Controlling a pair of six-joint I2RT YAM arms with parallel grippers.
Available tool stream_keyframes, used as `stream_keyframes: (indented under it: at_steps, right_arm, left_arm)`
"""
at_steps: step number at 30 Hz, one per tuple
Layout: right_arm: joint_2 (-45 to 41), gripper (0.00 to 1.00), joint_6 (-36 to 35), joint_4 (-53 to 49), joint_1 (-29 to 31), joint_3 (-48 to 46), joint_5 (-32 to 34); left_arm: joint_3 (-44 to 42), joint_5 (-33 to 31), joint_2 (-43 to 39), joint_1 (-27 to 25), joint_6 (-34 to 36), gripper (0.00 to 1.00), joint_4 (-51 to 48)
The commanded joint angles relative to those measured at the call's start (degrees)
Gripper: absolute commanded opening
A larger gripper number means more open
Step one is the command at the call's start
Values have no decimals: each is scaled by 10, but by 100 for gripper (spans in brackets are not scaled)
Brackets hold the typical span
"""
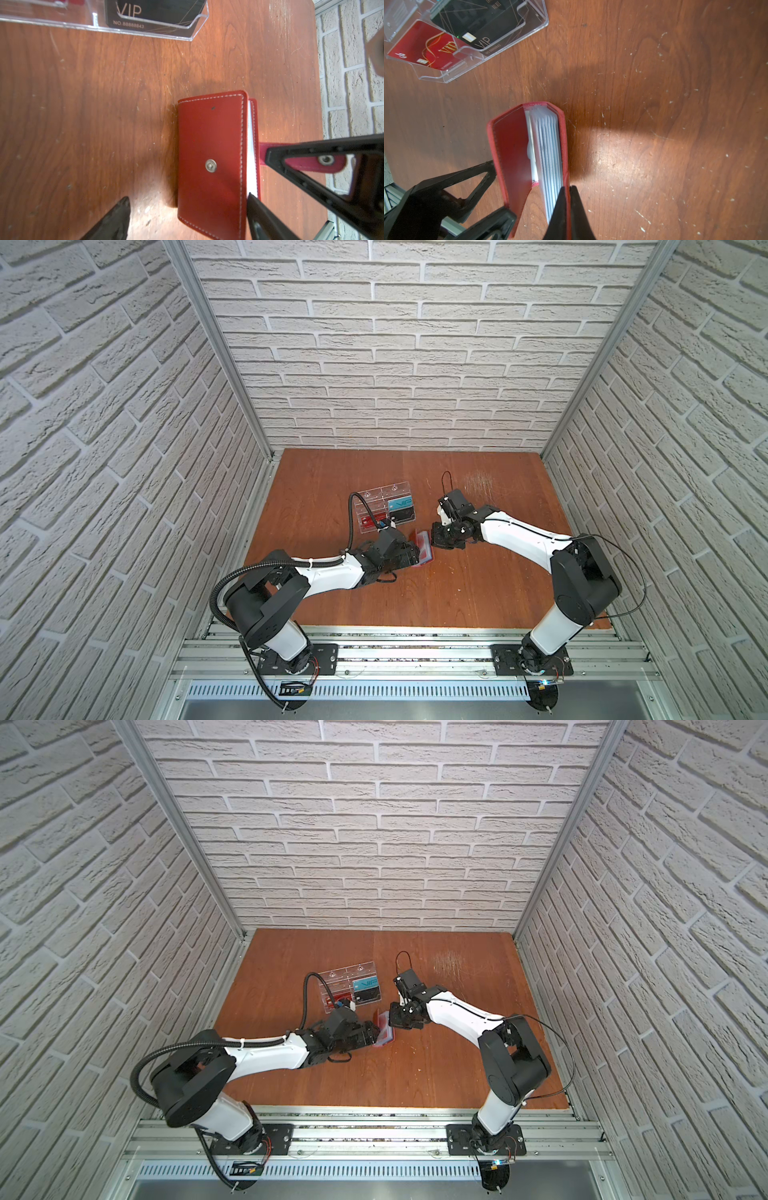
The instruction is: Take the credit cards out of the card holder
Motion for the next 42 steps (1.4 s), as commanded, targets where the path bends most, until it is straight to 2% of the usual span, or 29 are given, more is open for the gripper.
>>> stream_keyframes:
  at_steps: [1, 4, 15, 23, 32, 42]
  right_arm:
    - [6, 6, -8, 6, 2, -2, 9]
    - [9, 10, -11, 3, 2, -4, 13]
    - [-3, 38, -22, -6, 1, -11, 29]
    - [-33, 63, -19, -27, 1, 1, 46]
    - [-63, 65, -2, -32, 16, 27, 27]
    - [7, 58, -5, -20, 30, 51, 21]
  left_arm:
    - [-14, -18, -19, 3, 2, 85, -8]
    - [-16, -18, -21, 3, 2, 84, -10]
    - [-39, -27, -42, 3, -4, 83, -21]
    - [-50, -37, -66, 3, -2, 83, -39]
    - [-78, -47, -85, 3, -10, 82, -49]
    - [-104, -56, -111, 15, -15, 83, -72]
